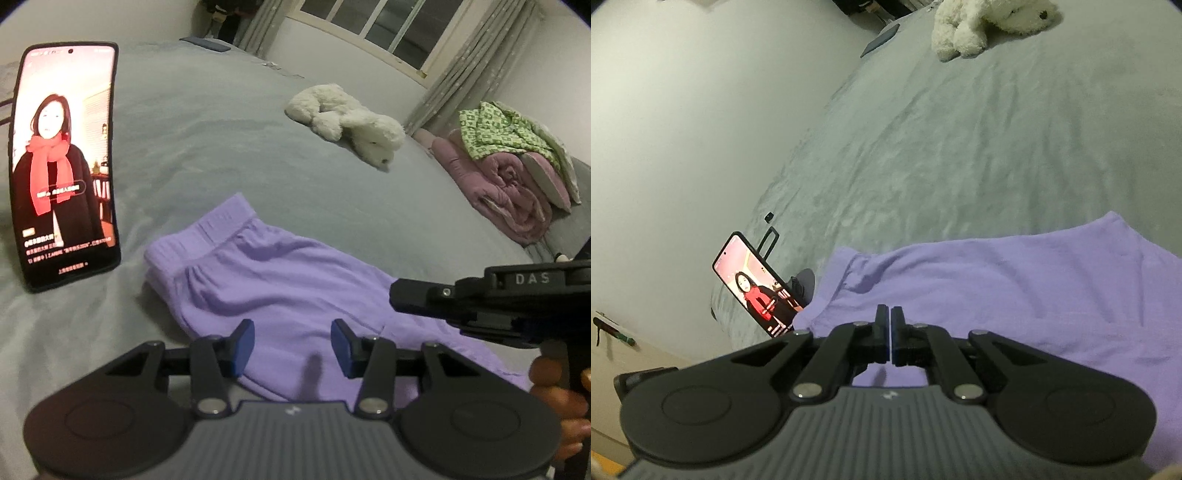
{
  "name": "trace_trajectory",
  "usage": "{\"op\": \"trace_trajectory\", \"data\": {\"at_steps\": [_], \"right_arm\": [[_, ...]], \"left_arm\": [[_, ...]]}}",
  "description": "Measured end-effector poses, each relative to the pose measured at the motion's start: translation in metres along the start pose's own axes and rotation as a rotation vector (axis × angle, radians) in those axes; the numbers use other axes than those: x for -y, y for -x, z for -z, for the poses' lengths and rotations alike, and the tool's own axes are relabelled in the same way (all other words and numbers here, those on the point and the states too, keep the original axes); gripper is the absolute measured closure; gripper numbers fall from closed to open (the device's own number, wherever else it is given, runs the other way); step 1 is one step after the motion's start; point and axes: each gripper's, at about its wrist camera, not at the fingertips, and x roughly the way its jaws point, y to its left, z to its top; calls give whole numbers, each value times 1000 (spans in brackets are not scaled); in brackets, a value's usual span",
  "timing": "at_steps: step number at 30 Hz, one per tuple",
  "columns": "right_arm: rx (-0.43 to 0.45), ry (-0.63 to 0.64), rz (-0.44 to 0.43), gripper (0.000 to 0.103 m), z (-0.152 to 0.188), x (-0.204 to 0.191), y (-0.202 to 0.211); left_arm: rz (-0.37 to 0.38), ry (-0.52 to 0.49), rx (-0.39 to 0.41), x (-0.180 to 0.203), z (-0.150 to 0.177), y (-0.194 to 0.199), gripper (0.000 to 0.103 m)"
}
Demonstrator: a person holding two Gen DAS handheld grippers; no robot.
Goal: Fold clothes
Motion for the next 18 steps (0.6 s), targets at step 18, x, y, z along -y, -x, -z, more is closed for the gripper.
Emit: {"op": "trace_trajectory", "data": {"at_steps": [18], "right_arm": [[-39, 460, 194, 74, 81, -26, 7]], "left_arm": [[220, 242, -108, -6, -1, -22, 74]]}}
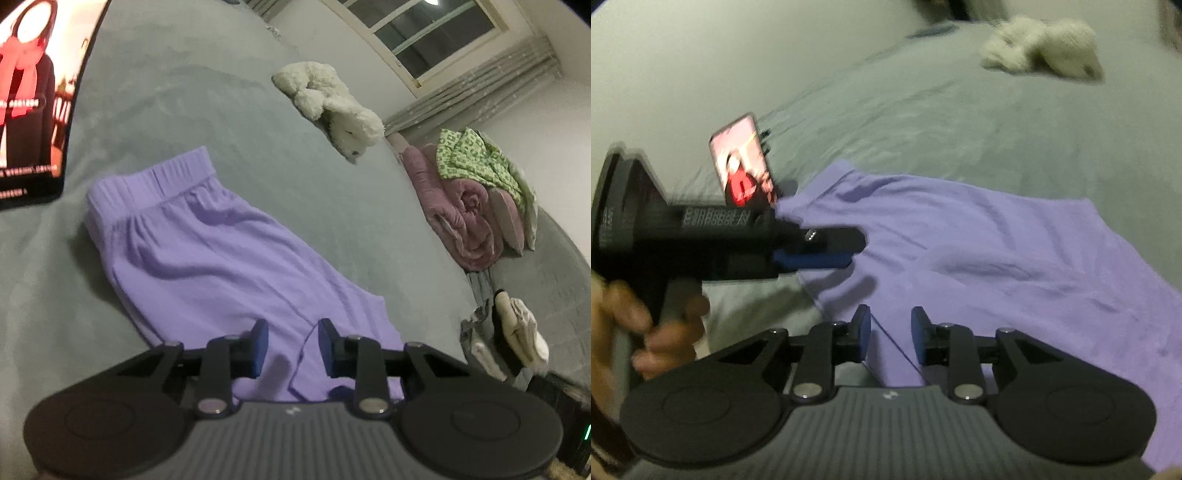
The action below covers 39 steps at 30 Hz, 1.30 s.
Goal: Fold clothes
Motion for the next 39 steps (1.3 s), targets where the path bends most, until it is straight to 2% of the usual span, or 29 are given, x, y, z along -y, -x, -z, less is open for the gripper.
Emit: {"op": "trace_trajectory", "data": {"at_steps": [3, 4, 5, 6, 7, 10, 16, 21, 26, 27, 28, 30, 32, 36, 39], "right_arm": [[21, 137, 76, 77, 11, -10, -10], [34, 179, 103, 85, 14, -13, -11], [44, 207, 128, 86, 16, -15, -11], [51, 208, 136, 92, 16, -14, -12], [58, 187, 137, 101, 15, -11, -11], [74, 32, 85, 101, 11, 13, -3], [98, -274, -69, 100, 7, 60, 11], [113, -267, -80, 100, 8, 53, 19], [120, -214, -81, 100, 9, 41, 24], [120, -208, -81, 100, 9, 40, 25], [121, -205, -81, 100, 10, 39, 26], [123, -206, -80, 100, 12, 40, 27], [125, -209, -78, 100, 14, 41, 28], [146, -231, -86, 100, 12, 40, 33], [157, -237, -103, 100, 7, 36, 34]], "left_arm": [[11, 19, -10, 2, 0, -5, 74], [9, 17, -11, 3, 0, -6, 74], [7, 16, -12, 5, 1, -7, 74], [5, 15, -13, 6, 1, -8, 74], [4, 17, -14, 7, 1, -9, 73], [13, 34, -23, 7, -1, -11, 68], [73, 78, -65, 6, -2, -17, 64], [104, 112, -105, 12, 0, -32, 63], [102, 148, -126, 16, 2, -50, 64], [101, 155, -126, 17, 3, -53, 71], [99, 157, -124, 18, 4, -56, 85], [89, 140, -108, 22, 5, -59, 102], [78, 113, -70, 26, 5, -58, 102], [102, 54, 14, 35, 4, -48, 102], [103, -7, 51, 41, 0, -40, 102]]}}
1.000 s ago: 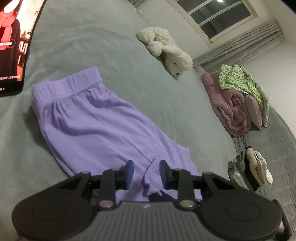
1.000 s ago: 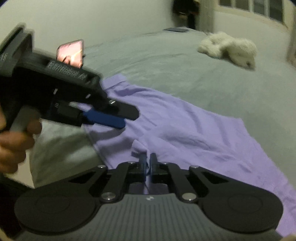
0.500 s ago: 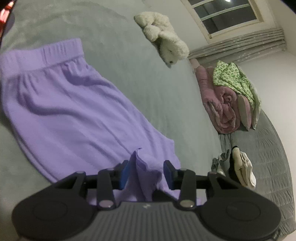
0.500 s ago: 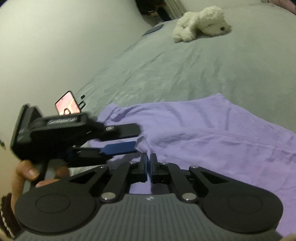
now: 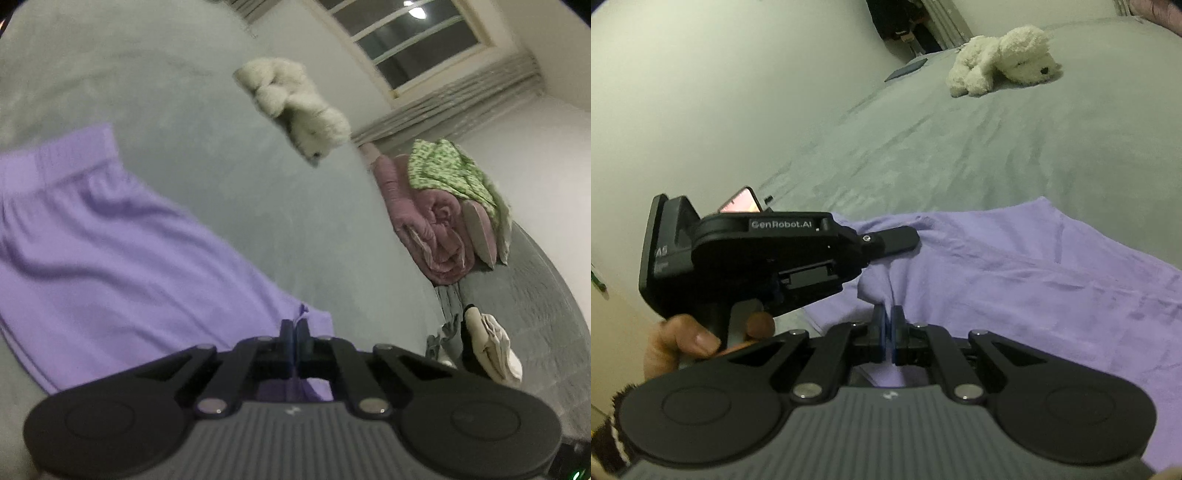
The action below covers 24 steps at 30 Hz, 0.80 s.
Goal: Fold clothes
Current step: 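Hold the pants leg with the left gripper while the right gripper pulls the shirt edge flat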
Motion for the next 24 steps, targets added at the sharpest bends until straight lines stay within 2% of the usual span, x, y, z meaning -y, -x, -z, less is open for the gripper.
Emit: {"op": "trace_trajectory", "data": {"at_steps": [10, 24], "right_arm": [[-6, 0, -55, 100, -10, -26, -28], [-69, -38, -130, 100, -9, -58, -100]], "left_arm": [[-74, -49, 81, -14, -22, 26, 102], [-270, -108, 155, -51, -48, 57, 102]]}}
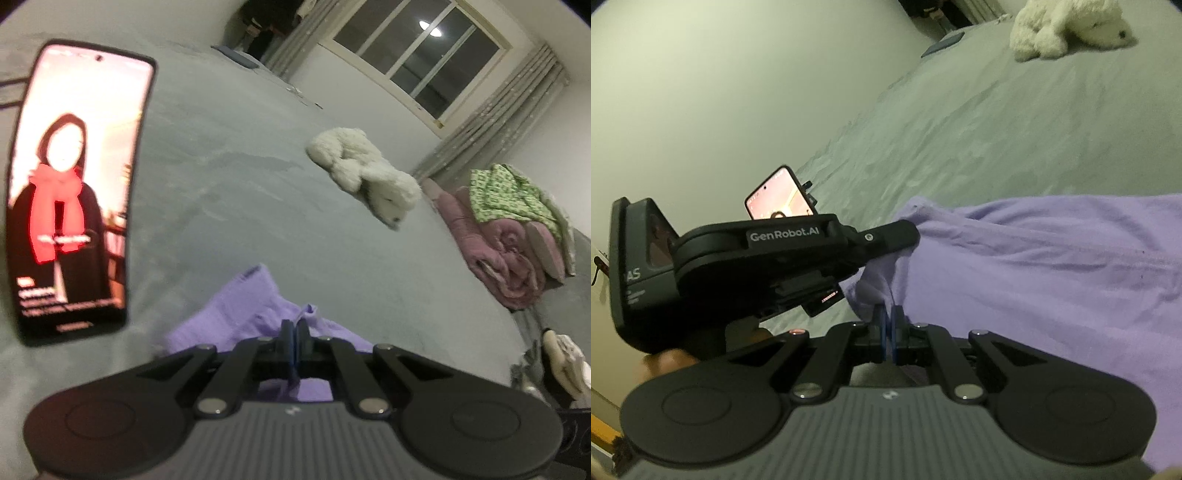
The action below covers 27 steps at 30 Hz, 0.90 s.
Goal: Fold clothes
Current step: 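Hold the pants leg with the left gripper while the right gripper pulls the shirt edge flat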
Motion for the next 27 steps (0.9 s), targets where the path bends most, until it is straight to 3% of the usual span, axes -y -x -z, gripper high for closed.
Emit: {"op": "trace_trajectory", "data": {"at_steps": [11, 15, 21, 27], "right_arm": [[-41, -21, -12, 96, 9, -3, -30], [-70, -4, -40, 88, 12, -11, -32], [-137, 40, -57, 88, 25, -22, -26], [-144, 35, -10, 87, 29, -12, 10]], "left_arm": [[-97, -29, 21, -18, 2, 10, 102], [-104, -19, 51, -23, 0, 23, 101], [-59, -33, 88, -21, 4, 38, 101], [1, -144, 82, -8, 23, 40, 101]]}}
